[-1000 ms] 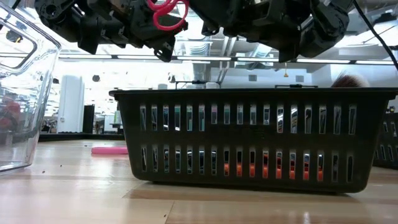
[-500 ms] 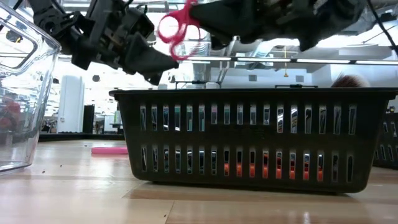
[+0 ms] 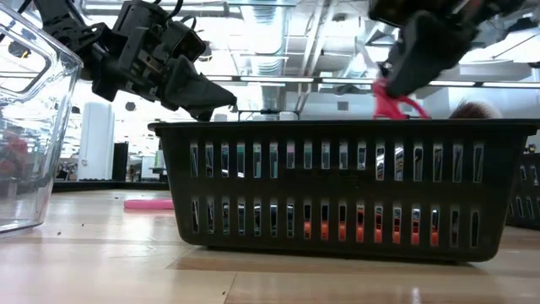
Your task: Pick & Place Paint Supplies
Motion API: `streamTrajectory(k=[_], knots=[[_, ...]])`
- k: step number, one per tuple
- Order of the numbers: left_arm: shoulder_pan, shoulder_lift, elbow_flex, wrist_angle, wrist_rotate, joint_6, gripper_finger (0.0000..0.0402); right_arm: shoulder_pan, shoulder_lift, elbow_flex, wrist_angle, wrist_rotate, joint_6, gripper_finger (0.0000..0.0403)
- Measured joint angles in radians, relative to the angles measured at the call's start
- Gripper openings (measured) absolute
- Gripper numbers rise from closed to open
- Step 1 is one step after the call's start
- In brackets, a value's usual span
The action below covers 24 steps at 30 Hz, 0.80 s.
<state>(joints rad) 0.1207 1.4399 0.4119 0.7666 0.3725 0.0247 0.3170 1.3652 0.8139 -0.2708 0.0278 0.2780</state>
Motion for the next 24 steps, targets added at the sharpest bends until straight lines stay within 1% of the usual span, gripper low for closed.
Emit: streamTrajectory(k=[2, 7, 10, 13, 15, 18, 20, 24], knots=[[0.000, 0.000, 0.000, 0.000, 0.000, 0.000, 0.0027, 0.022, -0.019, 0.000, -0.057, 0.024, 0.051, 0.0006], [0.000, 0.000, 0.000, 0.004, -0.006, 0.001, 0.0026, 0.046, -0.066, 0.000, -0.193, 0.025, 0.153, 0.0006], [0.000, 0.000, 0.000, 0.006, -0.006, 0.001, 0.0026, 0.057, -0.092, 0.001, -0.220, 0.036, 0.187, 0.0006], [0.000, 0.000, 0.000, 0.006, -0.006, 0.001, 0.0025, 0.065, -0.108, 0.038, -0.275, 0.037, 0.207, 0.0006], [0.000, 0.000, 0.000, 0.006, -0.006, 0.001, 0.0025, 0.070, -0.110, 0.080, -0.347, 0.037, 0.232, 0.0006], [0.000, 0.000, 0.000, 0.006, -0.006, 0.001, 0.0025, 0.070, -0.099, 0.131, -0.474, 0.010, 0.276, 0.0006], [0.000, 0.000, 0.000, 0.005, -0.006, 0.001, 0.0025, 0.073, -0.086, 0.138, -0.542, -0.013, 0.304, 0.0006], [0.000, 0.000, 0.001, -0.001, -0.006, 0.001, 0.0025, 0.076, -0.031, 0.126, -0.583, -0.079, 0.334, 0.0006]])
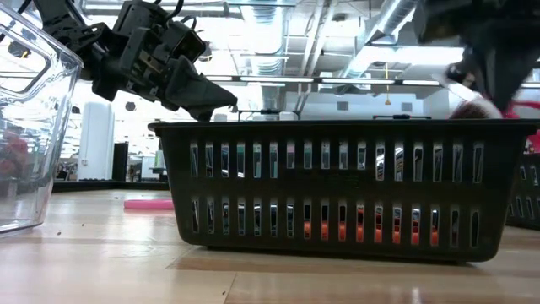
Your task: Pick & Place Paint Supplies
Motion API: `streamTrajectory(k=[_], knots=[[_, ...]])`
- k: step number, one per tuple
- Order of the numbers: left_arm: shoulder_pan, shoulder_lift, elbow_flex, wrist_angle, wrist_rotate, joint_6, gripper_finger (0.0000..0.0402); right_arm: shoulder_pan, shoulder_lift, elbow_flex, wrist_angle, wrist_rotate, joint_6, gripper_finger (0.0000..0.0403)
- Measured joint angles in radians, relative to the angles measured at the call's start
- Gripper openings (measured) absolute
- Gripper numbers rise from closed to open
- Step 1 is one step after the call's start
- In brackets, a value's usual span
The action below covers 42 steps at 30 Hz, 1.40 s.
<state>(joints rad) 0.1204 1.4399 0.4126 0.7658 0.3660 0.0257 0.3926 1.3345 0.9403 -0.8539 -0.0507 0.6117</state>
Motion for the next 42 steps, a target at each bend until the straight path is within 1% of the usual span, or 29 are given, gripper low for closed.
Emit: streamTrajectory(k=[5, 7, 9, 14, 20, 24, 27, 29, 32, 34, 36, 39, 42], knots=[[0.000, 0.000, 0.000, -0.006, 0.000, 0.000, 0.0025, 0.000, 0.096, -0.001, 0.009, -0.054, -0.002, 0.0006], [0.000, 0.000, 0.000, -0.008, 0.000, 0.000, 0.0025, 0.000, 0.137, -0.001, 0.009, -0.060, -0.006, 0.0007], [0.000, 0.000, 0.000, -0.009, 0.000, 0.000, 0.0025, -0.006, 0.173, -0.001, 0.006, -0.061, -0.006, 0.0017], [0.000, 0.000, 0.000, -0.010, 0.000, -0.002, 0.0025, -0.021, 0.231, -0.001, -0.001, -0.088, 0.005, 0.0063], [0.000, 0.000, 0.000, -0.020, 0.000, -0.003, 0.0025, -0.022, 0.238, 0.003, -0.006, -0.091, 0.010, 0.0120], [0.000, 0.000, 0.000, -0.020, 0.000, -0.003, 0.0025, -0.023, 0.238, 0.044, -0.023, -0.087, 0.009, 0.0165], [0.000, 0.000, 0.000, -0.032, 0.000, -0.003, 0.0025, -0.029, 0.238, 0.095, -0.025, -0.054, -0.004, 0.0193], [0.000, 0.000, 0.000, -0.048, -0.002, -0.004, 0.0028, -0.024, 0.219, 0.125, 0.007, 0.004, -0.038, 0.0206], [0.000, 0.000, 0.000, -0.092, -0.005, -0.012, 0.0040, -0.001, 0.166, 0.138, 0.177, 0.151, -0.149, 0.0213], [-0.002, 0.000, 0.001, -0.123, -0.021, -0.029, 0.0054, 0.012, 0.128, 0.127, 0.327, 0.243, -0.245, 0.0214], [-0.008, 0.000, 0.002, -0.162, -0.026, -0.044, 0.0074, 0.020, 0.093, 0.106, 0.467, 0.303, -0.337, 0.0212], [-0.038, 0.000, 0.003, -0.246, -0.045, -0.064, 0.0106, 0.020, 0.065, 0.055, 0.680, 0.327, -0.465, 0.0208], [-0.085, 0.000, 0.003, -0.326, -0.095, -0.066, 0.0136, 0.008, 0.060, -0.007, 0.823, 0.329, -0.555, 0.0205]])
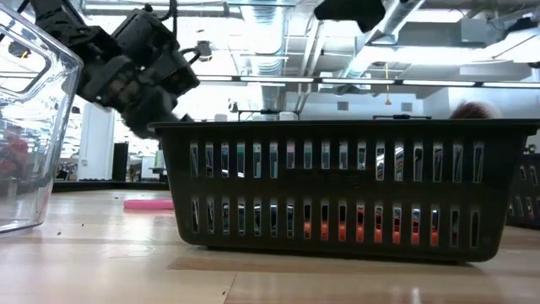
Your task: Pick & Place Paint Supplies
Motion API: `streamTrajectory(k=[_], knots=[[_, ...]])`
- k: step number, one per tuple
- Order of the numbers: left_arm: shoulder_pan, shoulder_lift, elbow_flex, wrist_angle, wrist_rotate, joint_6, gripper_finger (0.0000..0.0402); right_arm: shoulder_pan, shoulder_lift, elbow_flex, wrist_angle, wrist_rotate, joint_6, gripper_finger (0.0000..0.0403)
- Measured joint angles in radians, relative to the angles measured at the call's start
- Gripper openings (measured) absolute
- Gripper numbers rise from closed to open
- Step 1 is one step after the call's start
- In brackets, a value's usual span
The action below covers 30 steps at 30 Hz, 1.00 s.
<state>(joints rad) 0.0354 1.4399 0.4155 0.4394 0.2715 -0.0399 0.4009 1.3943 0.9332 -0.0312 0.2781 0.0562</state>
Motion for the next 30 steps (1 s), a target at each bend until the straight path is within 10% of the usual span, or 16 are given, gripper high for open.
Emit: streamTrajectory(k=[18, 30], knots=[[-0.226, 0.000, 0.187, -0.529, -0.382, 0.094, 0.0178, -0.062, 0.001, -0.137, 0.141, -0.002, -0.033, 0.0197], [-0.225, 0.018, 0.187, -0.588, -0.371, 0.112, 0.0192, -0.061, 0.001, -0.137, 0.141, -0.003, -0.041, 0.0195]])
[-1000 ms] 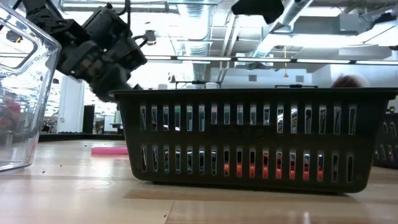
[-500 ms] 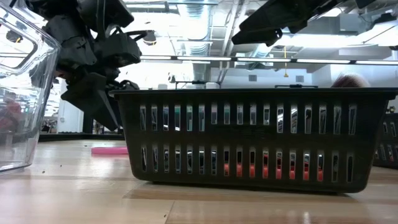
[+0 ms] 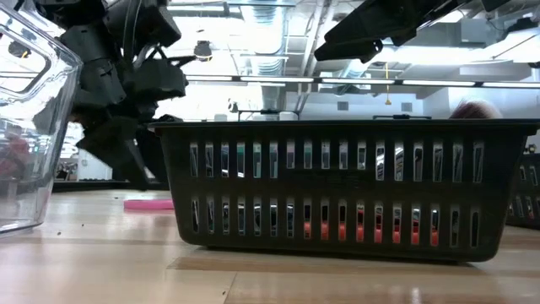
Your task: Pick & Place Paint Supplies
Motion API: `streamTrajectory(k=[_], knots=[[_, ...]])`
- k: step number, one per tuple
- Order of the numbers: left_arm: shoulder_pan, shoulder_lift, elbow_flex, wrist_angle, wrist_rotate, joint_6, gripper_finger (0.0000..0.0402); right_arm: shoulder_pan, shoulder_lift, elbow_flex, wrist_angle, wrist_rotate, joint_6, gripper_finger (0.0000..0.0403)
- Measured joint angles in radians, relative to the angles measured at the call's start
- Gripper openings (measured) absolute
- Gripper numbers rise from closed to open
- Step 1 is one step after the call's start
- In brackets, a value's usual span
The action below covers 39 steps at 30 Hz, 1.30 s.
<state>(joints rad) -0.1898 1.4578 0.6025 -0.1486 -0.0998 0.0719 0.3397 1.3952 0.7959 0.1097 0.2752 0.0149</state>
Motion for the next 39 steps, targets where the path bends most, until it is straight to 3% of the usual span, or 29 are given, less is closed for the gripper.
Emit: streamTrajectory(k=[12, 16, 24, 39], knots=[[0.005, 0.132, 0.005, 0.036, 0.005, 0.024, 0.0185, 0.000, 0.000, 0.000, 0.008, 0.000, -0.015, 0.0195], [0.015, 0.129, 0.004, 0.035, 0.011, 0.022, 0.0142, 0.000, 0.000, 0.000, 0.008, 0.000, -0.015, 0.0195], [0.016, 0.130, 0.003, 0.031, 0.011, 0.021, 0.0013, 0.000, 0.000, 0.000, 0.012, 0.000, -0.015, 0.0195], [0.015, 0.083, -0.006, 0.054, -0.197, -0.006, 0.0002, 0.000, 0.000, 0.000, 0.028, 0.000, -0.016, 0.0195]])
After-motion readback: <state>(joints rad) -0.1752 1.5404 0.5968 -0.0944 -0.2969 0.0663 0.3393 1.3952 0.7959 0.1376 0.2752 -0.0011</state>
